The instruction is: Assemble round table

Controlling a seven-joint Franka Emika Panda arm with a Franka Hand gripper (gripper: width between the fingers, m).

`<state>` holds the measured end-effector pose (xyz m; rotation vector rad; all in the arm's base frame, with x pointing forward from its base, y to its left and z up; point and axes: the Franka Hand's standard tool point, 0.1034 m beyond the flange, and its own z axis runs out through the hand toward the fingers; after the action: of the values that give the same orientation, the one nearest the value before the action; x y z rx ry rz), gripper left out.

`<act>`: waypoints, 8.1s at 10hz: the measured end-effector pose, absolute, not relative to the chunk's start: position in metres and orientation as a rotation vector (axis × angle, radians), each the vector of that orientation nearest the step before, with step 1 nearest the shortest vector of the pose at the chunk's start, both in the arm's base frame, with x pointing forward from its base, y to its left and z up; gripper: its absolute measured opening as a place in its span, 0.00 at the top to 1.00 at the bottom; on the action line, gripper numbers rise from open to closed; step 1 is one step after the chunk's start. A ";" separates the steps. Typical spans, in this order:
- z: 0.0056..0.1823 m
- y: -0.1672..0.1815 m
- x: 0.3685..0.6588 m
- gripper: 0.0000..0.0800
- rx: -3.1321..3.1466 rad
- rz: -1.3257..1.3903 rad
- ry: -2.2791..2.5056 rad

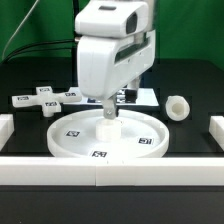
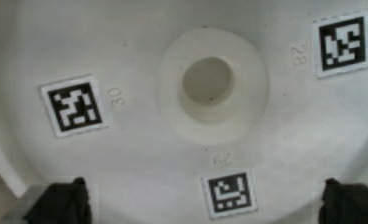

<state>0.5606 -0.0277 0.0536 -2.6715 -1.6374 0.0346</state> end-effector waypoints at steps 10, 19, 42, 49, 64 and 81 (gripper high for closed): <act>0.010 -0.046 0.543 0.20 -2.644 0.099 -1.602; 0.010 -0.031 0.546 0.49 -2.627 0.095 -1.632; 0.071 0.034 0.519 0.19 -2.876 -0.014 -1.255; 0.066 0.038 0.511 0.19 -3.020 0.003 -0.824; 0.051 0.079 0.480 0.19 -2.924 0.136 0.728; 0.018 0.086 0.463 0.19 -2.581 1.368 0.401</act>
Offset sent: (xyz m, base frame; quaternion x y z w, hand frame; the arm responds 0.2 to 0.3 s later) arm -0.0056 -0.0073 -0.0226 0.0142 0.0219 -0.0034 0.9997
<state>0.4626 0.0864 0.0176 -2.5808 0.4014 1.3682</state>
